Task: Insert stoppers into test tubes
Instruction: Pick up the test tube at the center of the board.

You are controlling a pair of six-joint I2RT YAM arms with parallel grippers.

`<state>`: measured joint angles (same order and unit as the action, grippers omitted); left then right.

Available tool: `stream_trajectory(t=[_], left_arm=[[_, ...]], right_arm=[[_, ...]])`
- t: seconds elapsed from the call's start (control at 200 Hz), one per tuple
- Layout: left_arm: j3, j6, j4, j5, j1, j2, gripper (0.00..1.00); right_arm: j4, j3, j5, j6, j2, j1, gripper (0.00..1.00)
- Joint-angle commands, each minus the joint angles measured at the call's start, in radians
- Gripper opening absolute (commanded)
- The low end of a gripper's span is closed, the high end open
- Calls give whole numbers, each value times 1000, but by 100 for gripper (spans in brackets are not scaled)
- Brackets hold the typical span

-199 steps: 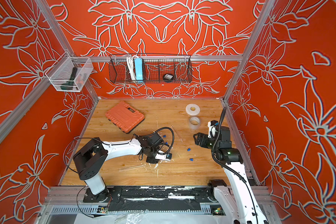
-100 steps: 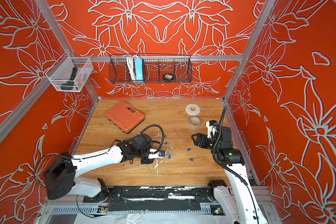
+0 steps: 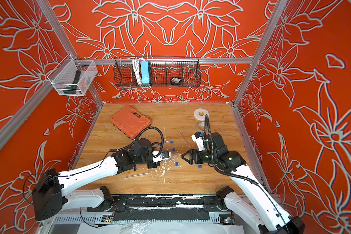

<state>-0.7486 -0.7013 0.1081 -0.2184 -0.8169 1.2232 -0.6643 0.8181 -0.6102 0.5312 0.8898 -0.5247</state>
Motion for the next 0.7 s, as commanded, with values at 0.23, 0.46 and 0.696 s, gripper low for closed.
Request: stream_trajectory(t=[0.23,0.46,0.696], left_arm=[[19,-8,-29,15,4,-30,11],[28,-12,-39,16,4,-47,11],[31,-11,-45,18,4,-53,11]], right_arm=[[214,48,87,170,154,-146,65],[224,57,105,190,208,-174,51],[246,58,115,212,237,-195,40]])
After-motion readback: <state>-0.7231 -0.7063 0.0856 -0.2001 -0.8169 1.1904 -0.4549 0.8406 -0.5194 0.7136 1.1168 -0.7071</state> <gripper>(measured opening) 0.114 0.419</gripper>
